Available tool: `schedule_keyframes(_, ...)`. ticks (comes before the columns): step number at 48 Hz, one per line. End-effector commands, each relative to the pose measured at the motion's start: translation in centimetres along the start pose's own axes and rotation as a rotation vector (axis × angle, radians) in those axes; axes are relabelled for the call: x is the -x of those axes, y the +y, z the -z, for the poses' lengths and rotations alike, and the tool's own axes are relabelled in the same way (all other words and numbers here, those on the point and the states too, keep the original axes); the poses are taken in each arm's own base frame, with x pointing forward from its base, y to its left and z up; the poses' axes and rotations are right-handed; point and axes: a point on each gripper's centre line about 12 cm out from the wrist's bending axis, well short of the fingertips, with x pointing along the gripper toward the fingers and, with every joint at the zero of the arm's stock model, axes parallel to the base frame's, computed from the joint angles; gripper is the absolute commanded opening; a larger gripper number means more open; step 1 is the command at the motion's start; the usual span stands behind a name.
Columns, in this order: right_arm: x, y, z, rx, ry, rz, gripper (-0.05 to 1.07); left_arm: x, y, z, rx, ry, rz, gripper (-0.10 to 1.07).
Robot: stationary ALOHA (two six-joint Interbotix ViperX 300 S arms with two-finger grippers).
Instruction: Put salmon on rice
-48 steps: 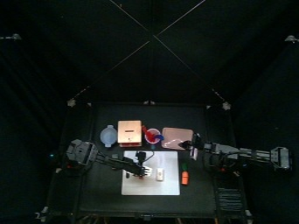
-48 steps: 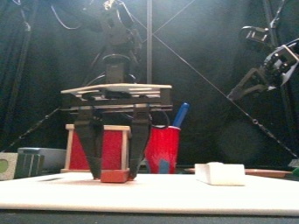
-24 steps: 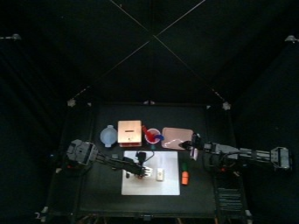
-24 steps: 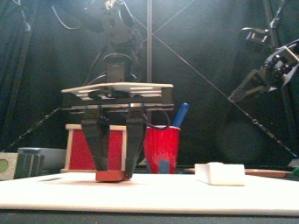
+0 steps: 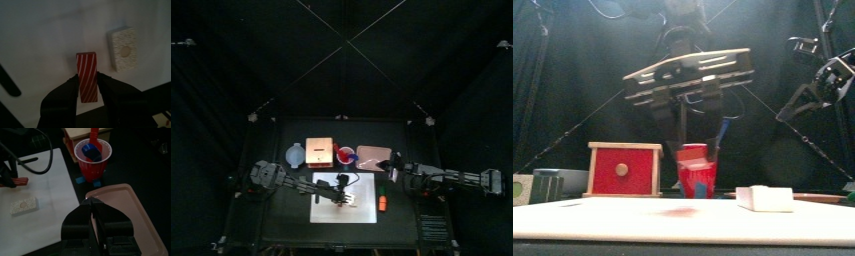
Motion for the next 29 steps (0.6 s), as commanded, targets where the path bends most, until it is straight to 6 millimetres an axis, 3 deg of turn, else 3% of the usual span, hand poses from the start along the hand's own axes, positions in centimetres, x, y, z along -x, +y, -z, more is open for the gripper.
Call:
schedule_keyframes(1, -0.1, -0.2, -0.3, -0.008, -0.003, 0.010, 0.02, 1.9, -1.9, -0.9, 0.010, 0.000, 0.064, 0.67)
schedule_keyframes(13, -0.1, -0.4, -0.1, -0.003, 0.007, 0.017, 0.02, 1.2, -4.0, -1.3, 0.005, 0.025, 0.067, 0.67)
schedule_keyframes(29, -0.1, -0.8, 0.6, -0.020, 0.036, 0.035, 0.02, 0.4, -5.0, -2.2, 0.051, 0.009, 0.077, 0.67)
